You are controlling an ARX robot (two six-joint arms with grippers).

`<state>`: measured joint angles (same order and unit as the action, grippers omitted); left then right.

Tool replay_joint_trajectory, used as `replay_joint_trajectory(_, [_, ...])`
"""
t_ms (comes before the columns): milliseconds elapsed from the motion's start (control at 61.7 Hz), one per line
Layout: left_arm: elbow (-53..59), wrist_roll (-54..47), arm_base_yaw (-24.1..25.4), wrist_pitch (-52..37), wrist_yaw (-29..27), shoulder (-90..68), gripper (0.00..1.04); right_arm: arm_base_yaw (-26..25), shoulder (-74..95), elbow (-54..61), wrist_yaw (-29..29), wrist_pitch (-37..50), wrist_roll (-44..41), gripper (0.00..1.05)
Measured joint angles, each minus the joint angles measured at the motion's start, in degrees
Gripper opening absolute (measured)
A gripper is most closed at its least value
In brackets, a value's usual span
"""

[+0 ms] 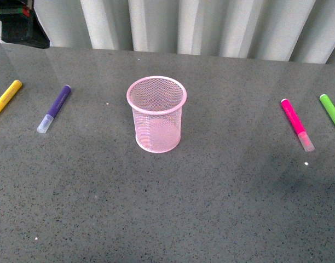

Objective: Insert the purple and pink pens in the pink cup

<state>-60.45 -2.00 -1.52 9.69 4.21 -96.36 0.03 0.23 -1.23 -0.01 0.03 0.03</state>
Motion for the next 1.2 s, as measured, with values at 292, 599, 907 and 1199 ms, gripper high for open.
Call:
replay_joint_trajectory(292, [-8.7,-5.2,0.61,5.42,-0.09,-11.37,0.98,0.0,0.0,0.0,0.0,0.0,0.0,0.98])
replay_joint_trajectory(599, [-16.26,-6.51,0.26,7.41,-1.11,-20.04,0.98,0.0,0.0,0.0,0.0,0.0,0.0,0.98])
replay_joint_trajectory(907, [-19.69,-6.51,0.37,8.02,-1.03,-25.53,0.98,0.0,0.0,0.0,0.0,0.0,0.0,0.98])
replay_joint_trajectory(1199, [-20.72,-6.12,0.85,8.35,-0.57,-29.44,0.98,0.0,0.0,0.0,0.0,0.0,0.0,0.98])
